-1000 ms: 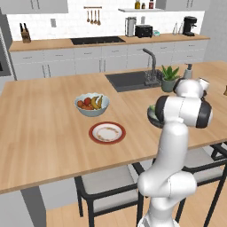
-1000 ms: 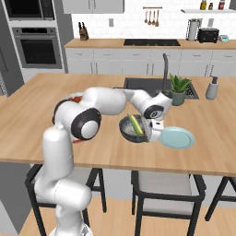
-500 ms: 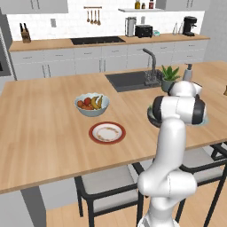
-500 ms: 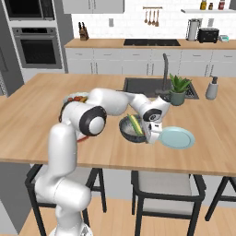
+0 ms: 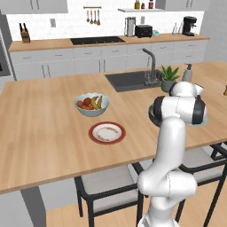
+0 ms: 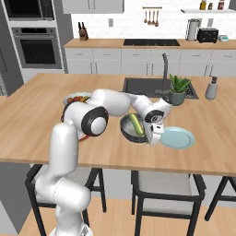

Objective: Pick the chicken drumstick and corn from their plates and place them in the bowl. Then put the bowl in the fridge.

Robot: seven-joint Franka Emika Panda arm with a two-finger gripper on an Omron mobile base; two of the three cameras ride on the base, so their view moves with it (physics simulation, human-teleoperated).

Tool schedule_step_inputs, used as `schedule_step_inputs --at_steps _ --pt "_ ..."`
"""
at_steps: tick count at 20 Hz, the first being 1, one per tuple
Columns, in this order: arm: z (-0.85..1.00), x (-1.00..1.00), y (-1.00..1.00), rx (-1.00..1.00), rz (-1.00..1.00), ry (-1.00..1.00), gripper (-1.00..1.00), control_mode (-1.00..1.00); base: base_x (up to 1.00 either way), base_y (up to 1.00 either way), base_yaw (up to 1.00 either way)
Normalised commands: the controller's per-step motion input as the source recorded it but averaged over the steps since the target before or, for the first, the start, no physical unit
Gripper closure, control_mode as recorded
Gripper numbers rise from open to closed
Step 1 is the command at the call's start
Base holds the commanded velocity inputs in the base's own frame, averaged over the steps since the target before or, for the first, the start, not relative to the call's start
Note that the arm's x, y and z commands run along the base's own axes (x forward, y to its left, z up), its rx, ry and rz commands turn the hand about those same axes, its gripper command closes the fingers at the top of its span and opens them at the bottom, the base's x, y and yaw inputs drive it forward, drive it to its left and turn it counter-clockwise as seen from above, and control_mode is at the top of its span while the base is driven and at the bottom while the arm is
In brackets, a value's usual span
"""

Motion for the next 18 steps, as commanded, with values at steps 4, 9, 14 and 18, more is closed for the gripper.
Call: schedule_step_inputs --at_steps 4,9,14,18 --pt "-0.15 0.24 0.46 -0.05 -0.06 -0.01 1.0 -1.0 0.0 0.0 0.0" --pt "-0.05 0.11 0.28 -0.03 -0.08 0.0 1.0 -1.0 0.0 0.0 0.0" --pt "0.54 -0.43 0.27 -0.06 0.04 -0.19 1.0 -1.0 0.0 0.0 0.0" --pt "0.97 -0.85 0.54 -0.12 0.12 -0.04 1.0 -1.0 0.0 0.0 0.0"
